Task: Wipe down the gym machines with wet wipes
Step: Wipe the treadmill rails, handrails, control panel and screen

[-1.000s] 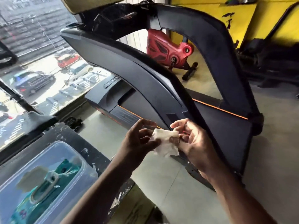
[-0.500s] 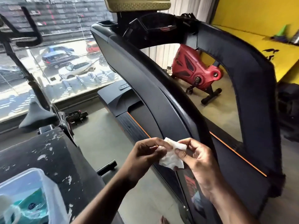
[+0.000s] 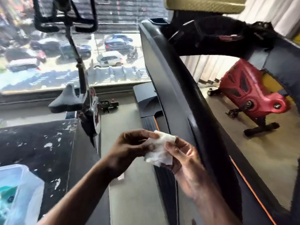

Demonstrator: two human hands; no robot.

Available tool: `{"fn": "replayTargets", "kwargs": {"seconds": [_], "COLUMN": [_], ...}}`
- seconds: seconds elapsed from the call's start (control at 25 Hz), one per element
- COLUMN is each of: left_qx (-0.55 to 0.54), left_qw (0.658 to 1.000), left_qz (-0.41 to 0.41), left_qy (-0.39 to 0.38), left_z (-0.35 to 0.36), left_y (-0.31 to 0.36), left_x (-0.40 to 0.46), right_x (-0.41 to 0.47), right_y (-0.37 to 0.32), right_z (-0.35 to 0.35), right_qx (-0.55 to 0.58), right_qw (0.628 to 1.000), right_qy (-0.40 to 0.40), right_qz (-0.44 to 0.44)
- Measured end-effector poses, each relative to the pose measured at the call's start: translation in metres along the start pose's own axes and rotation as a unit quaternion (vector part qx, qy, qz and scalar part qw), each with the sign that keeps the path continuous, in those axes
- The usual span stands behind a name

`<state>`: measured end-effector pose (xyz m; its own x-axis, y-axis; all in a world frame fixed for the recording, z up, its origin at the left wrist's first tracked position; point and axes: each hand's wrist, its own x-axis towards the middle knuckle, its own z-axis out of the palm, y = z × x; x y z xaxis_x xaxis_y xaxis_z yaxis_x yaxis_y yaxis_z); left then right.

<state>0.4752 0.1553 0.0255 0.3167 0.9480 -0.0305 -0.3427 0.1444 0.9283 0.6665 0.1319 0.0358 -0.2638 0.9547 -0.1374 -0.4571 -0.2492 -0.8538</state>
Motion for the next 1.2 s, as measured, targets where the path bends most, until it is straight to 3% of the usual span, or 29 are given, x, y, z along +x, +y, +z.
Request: {"fn": "replayTargets", "kwargs": {"seconds": [0.12,0.28,0.52,0.8,1.0,1.08,1.2], "left_qx": [-0.021,-0.007,0.02,0.125,0.318,0.382,0.436], "left_qw": [0.999,0.999,0.997,0.982,0.91,0.851,0.769], "left_qz": [0.009,0.026,0.067,0.114,0.258,0.347,0.427], "left_qy": [-0.023,-0.033,-0.03,-0.085,-0.07,-0.095,-0.191], "left_z": [-0.019,-0.046,-0.097,-0.14,-0.133,-0.121,-0.094], "left_y": [0.012,0.03,0.065,0.105,0.13,0.153,0.177], "left_x": [0.022,0.065,0.163,0.27,0.336,0.361,0.386], "right_x": [0.028,0.066,0.161,0.256,0.317,0.338,0.35], "right_y": [0.0,-0.007,-0.01,-0.032,-0.039,-0.045,-0.049], "right_z": [0.01,0.027,0.054,0.087,0.082,0.082,0.09], "right_qx": [0.064,0.107,0.082,0.011,-0.055,-0.057,-0.058], "right_qw": [0.997,0.994,0.986,0.957,0.918,0.901,0.877], "right_qy": [-0.031,-0.005,0.137,0.227,0.29,0.317,0.315], "right_qz": [0.017,0.004,-0.05,-0.178,-0.265,-0.29,-0.359]}}
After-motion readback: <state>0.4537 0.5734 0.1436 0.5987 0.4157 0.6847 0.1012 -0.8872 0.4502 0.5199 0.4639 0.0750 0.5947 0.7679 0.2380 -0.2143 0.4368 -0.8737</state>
